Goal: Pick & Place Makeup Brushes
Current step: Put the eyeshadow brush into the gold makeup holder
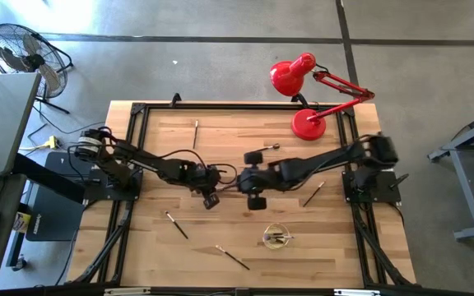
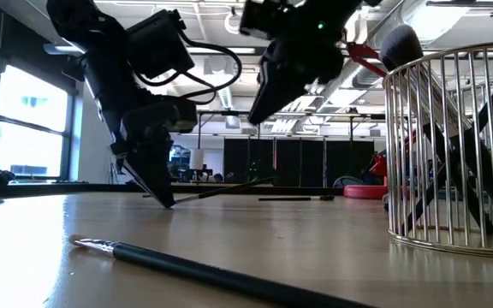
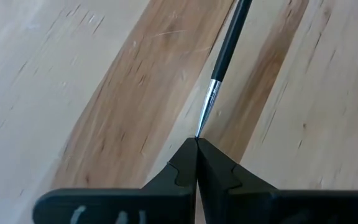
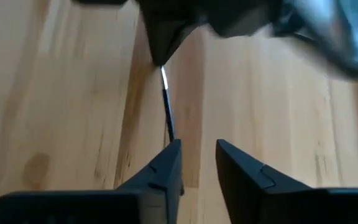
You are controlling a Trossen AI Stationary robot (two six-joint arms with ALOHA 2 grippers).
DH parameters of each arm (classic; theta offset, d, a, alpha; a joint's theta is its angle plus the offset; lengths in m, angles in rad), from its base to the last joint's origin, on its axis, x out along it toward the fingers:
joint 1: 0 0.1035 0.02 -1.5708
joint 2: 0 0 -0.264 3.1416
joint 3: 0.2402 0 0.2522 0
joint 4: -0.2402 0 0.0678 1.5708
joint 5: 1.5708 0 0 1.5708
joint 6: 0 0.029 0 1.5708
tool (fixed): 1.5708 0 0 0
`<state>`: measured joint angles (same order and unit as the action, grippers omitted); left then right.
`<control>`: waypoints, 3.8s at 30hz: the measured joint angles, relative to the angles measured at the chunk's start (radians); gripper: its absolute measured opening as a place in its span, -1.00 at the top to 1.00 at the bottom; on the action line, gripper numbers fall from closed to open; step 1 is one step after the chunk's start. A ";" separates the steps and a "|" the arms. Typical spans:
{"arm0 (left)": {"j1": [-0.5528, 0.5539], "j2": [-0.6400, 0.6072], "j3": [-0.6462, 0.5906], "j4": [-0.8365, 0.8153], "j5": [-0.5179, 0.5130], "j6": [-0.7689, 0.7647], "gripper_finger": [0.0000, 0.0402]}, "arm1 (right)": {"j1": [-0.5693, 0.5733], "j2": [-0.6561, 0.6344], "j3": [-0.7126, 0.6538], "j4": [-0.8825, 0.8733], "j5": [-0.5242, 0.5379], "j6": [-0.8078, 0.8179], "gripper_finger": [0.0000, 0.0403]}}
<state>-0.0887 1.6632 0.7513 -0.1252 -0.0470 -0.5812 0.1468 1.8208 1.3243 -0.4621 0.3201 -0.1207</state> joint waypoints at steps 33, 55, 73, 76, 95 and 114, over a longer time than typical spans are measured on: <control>-0.003 0.005 -0.002 0.112 0.091 -0.057 1.00 | 0.083 0.269 0.112 -0.081 0.267 -0.247 0.36; -0.003 0.004 -0.002 0.133 0.094 -0.052 1.00 | 0.070 0.269 0.112 -0.148 0.220 -0.222 0.95; -0.004 0.002 0.000 0.168 0.054 -0.052 0.95 | 0.070 0.269 0.112 -0.195 0.191 -0.194 0.95; -0.003 0.001 0.002 0.171 0.050 -0.052 0.83 | 0.070 0.269 0.112 -0.197 0.186 -0.194 0.95; -0.003 -0.098 0.001 -0.017 -0.204 -0.011 0.46 | 0.042 0.124 0.094 -0.639 0.330 0.222 0.95; -0.011 -0.096 0.000 -0.051 -0.199 -0.034 0.46 | 0.419 -0.824 -0.798 0.414 0.513 0.800 0.95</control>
<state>-0.1001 1.5673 0.7517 -0.1764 -0.2459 -0.6153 0.5653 0.9968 0.5266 -0.0479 0.8333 0.6795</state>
